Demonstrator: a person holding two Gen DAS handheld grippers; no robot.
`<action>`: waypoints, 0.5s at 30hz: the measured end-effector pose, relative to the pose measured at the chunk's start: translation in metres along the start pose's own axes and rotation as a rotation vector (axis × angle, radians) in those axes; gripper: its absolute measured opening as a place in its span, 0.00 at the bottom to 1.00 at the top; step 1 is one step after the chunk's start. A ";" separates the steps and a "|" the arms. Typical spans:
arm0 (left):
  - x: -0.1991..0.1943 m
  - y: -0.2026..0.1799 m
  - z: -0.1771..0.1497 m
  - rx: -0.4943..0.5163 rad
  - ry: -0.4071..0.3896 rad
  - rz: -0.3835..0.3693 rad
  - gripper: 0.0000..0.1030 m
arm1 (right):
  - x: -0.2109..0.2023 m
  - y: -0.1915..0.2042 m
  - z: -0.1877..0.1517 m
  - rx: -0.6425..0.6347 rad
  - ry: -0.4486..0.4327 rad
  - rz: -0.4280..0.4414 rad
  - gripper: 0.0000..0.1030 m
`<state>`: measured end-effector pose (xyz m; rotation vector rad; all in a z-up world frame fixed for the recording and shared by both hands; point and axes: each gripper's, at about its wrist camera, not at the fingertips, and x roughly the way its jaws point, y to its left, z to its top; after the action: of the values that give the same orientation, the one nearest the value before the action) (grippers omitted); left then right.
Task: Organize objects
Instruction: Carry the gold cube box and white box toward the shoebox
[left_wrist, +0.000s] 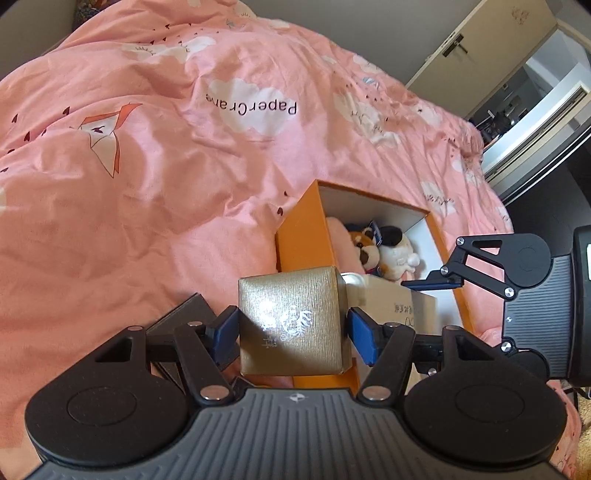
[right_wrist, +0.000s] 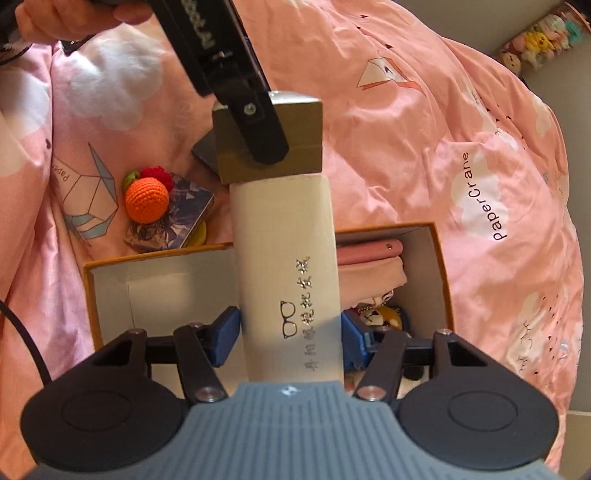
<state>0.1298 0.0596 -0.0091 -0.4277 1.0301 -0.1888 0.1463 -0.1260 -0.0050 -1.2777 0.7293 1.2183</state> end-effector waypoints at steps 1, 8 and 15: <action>0.002 -0.001 0.000 0.002 0.008 0.009 0.71 | 0.003 -0.002 -0.002 0.013 -0.016 0.007 0.59; 0.011 -0.013 -0.001 0.044 0.038 0.016 0.71 | 0.024 -0.004 -0.010 0.105 -0.096 0.073 0.58; 0.018 -0.022 -0.002 0.058 0.066 0.006 0.71 | 0.029 -0.003 -0.024 0.240 -0.178 0.121 0.59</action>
<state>0.1379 0.0334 -0.0146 -0.3682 1.0877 -0.2281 0.1618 -0.1412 -0.0362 -0.9272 0.8044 1.2810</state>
